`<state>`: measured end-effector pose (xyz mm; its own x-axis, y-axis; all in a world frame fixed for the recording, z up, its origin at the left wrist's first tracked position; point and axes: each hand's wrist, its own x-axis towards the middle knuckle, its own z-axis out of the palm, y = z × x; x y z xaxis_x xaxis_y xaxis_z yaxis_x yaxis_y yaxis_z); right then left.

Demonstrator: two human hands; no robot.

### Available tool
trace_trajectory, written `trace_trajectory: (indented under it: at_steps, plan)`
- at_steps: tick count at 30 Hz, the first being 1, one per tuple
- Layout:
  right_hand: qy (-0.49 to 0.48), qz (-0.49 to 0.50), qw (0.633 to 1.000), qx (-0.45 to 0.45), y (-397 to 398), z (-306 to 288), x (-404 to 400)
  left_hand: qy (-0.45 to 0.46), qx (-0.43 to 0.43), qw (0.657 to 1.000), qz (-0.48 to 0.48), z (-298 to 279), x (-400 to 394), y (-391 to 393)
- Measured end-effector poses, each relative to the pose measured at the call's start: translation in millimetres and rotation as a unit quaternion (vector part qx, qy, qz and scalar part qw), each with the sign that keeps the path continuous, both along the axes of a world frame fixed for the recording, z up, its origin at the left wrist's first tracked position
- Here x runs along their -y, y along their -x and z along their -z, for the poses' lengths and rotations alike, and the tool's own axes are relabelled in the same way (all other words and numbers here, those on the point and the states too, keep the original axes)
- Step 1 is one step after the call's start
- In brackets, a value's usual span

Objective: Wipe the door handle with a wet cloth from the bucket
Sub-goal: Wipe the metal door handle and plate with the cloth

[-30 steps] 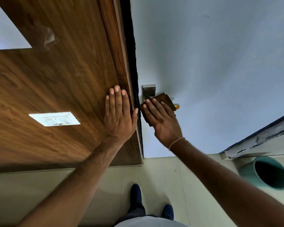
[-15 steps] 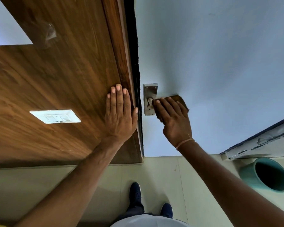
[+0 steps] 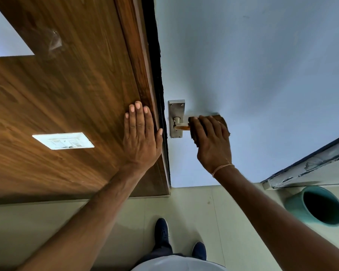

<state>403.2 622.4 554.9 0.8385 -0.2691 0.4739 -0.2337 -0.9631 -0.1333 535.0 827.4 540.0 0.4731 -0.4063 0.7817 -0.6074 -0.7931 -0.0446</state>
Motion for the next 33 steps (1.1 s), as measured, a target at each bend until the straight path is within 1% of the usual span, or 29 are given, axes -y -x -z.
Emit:
trace_trajectory:
  at_steps: [3, 7, 8, 10, 11, 12, 14, 15, 16, 17, 19, 20, 21, 23, 26, 29, 33]
  plan:
    - [0.010, 0.013, 1.000, -0.007, 3.2, -0.8, -4.5, 0.003, -0.003, 1.000, -0.010, -0.1, 1.8, 0.8]
    - [0.030, -0.049, 0.998, -0.022, -5.0, -2.6, -18.4, 0.006, -0.011, 1.000, -0.011, -0.5, 4.0, 3.8]
    - [0.021, -0.048, 0.998, -0.019, -4.2, -3.8, -14.6, 0.006, -0.011, 1.000, -0.011, -0.7, 3.8, 4.4]
    - [-0.037, -0.007, 0.999, 0.002, 1.5, -4.9, -4.1, 0.003, -0.008, 1.000, -0.013, -1.7, 3.1, 5.1]
    - [-0.091, 0.021, 0.995, 0.020, 3.5, -4.2, -0.9, 0.002, -0.006, 1.000, -0.015, -2.4, 2.7, 5.5]
    - [-0.157, 0.042, 0.986, 0.036, 4.0, -3.3, 0.4, 0.003, -0.005, 1.000, -0.016, -3.3, 2.6, 6.0]
    - [-0.286, 0.054, 0.954, 0.065, 1.3, -3.9, -3.0, 0.006, -0.006, 1.000, -0.016, -4.6, 3.2, 7.8]
    - [-0.320, 0.055, 0.943, 0.073, -0.1, -4.8, -5.4, 0.007, -0.008, 1.000, -0.016, -4.9, 3.6, 8.6]
    - [-0.322, 0.057, 0.942, 0.074, -0.5, -5.8, -7.1, 0.008, -0.009, 1.000, -0.016, -4.9, 4.2, 9.0]
    - [-0.290, 0.058, 0.953, 0.072, 0.2, -6.1, -8.2, 0.007, -0.011, 1.000, -0.017, -4.9, 4.3, 8.9]
    - [-0.156, 0.037, 0.986, 0.053, 2.9, -5.3, -12.1, 0.005, -0.012, 1.000, -0.018, -4.8, 4.1, 8.5]
    - [-0.093, 0.014, 0.995, 0.044, 2.6, -4.1, -15.9, 0.003, -0.010, 1.000, -0.017, -4.5, 4.0, 7.9]
    - [-0.047, -0.010, 0.998, 0.033, 0.8, -2.5, -21.7, 0.003, -0.008, 1.000, -0.015, -4.6, 3.5, 7.0]
    - [0.010, -0.052, 0.999, 0.006, -4.1, 2.4, -31.9, 0.004, -0.006, 1.000, -0.008, -3.4, 2.9, 5.8]
    - [0.118, -0.122, 0.985, -0.023, -9.4, 16.8, -24.7, -0.003, -0.003, 1.000, -0.002, -0.1, -0.3, 2.7]
    - [0.226, -0.187, 0.956, -0.028, -14.4, 25.2, -1.4, -0.006, -0.002, 1.000, 0.008, 1.1, -4.3, 0.2]
    - [0.304, -0.256, 0.918, -0.006, -28.5, 24.3, 22.8, 0.003, 0.005, 1.000, 0.020, -1.4, -5.8, 1.6]
